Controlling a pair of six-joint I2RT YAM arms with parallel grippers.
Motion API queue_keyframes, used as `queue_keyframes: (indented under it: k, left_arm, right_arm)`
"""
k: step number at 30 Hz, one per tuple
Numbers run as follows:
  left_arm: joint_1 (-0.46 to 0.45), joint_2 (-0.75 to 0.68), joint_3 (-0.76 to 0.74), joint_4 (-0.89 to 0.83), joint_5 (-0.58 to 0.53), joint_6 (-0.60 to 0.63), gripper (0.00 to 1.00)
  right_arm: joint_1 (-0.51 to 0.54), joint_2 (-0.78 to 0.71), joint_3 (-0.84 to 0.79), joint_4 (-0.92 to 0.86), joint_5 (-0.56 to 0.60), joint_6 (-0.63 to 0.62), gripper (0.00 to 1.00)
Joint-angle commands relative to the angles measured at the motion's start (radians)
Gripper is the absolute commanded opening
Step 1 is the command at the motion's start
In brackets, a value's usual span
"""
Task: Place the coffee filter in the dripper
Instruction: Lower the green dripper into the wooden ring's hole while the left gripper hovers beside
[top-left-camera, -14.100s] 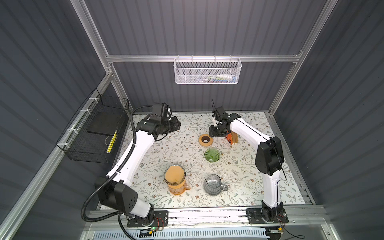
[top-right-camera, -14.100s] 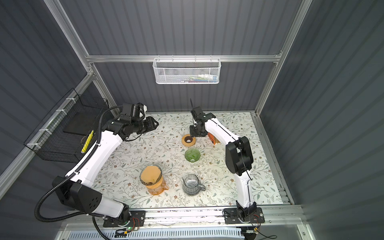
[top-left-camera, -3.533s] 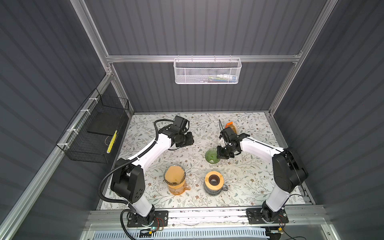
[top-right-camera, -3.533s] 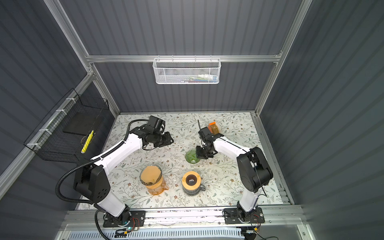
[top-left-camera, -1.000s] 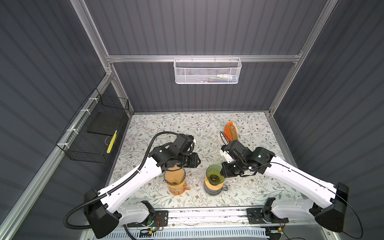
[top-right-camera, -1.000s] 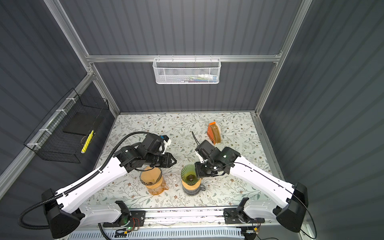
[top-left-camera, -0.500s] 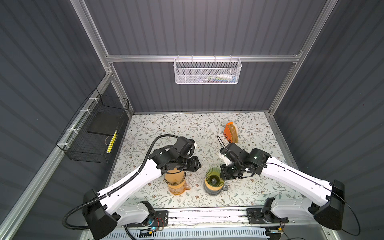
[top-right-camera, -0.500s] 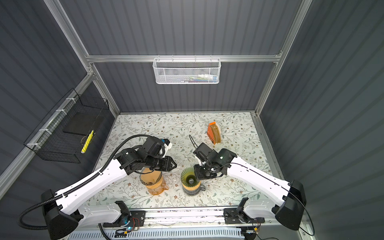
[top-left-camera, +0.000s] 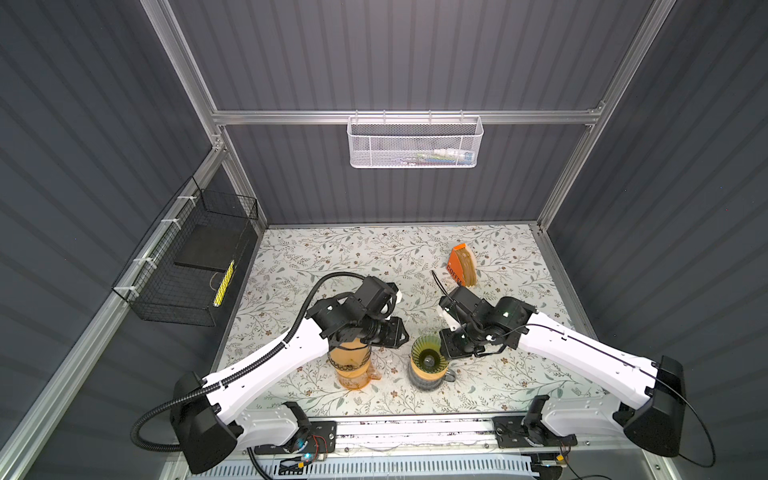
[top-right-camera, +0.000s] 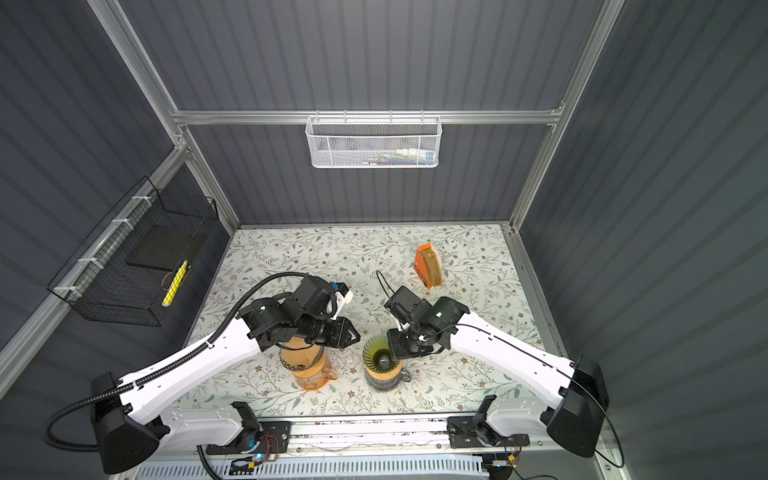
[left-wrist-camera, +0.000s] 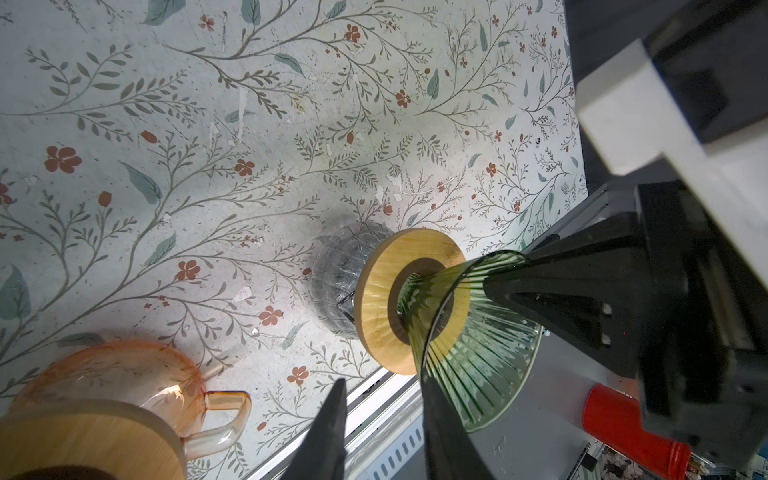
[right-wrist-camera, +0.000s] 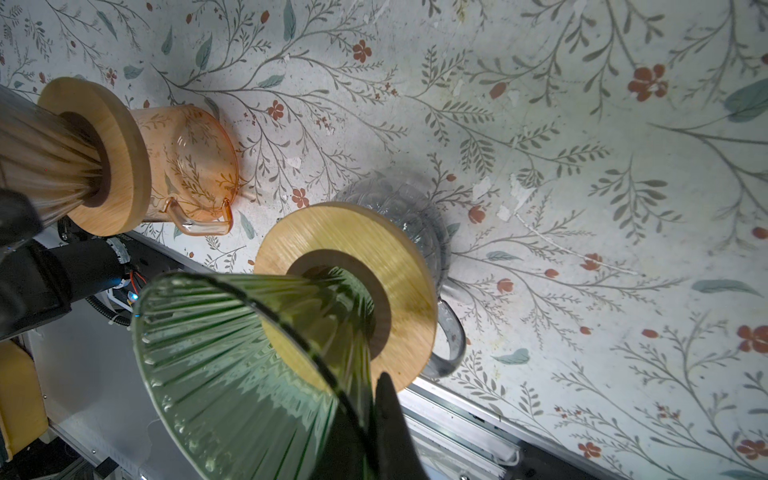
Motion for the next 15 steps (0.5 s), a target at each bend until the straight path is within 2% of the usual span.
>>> queue_keyframes:
  k: [1,15]
  left_arm:
    - [-0.019,0.019,-0.004,0.017,0.029,0.011,0.32]
    - [-0.083,0.081,0.001,-0.003,-0.006,0.008,0.27]
  right_arm:
    - [0.005,0.010,-0.006,0.010,0.017,-0.003,0.00]
    - [0.005,0.022,-0.022,0.010,0.016,-0.004,0.00]
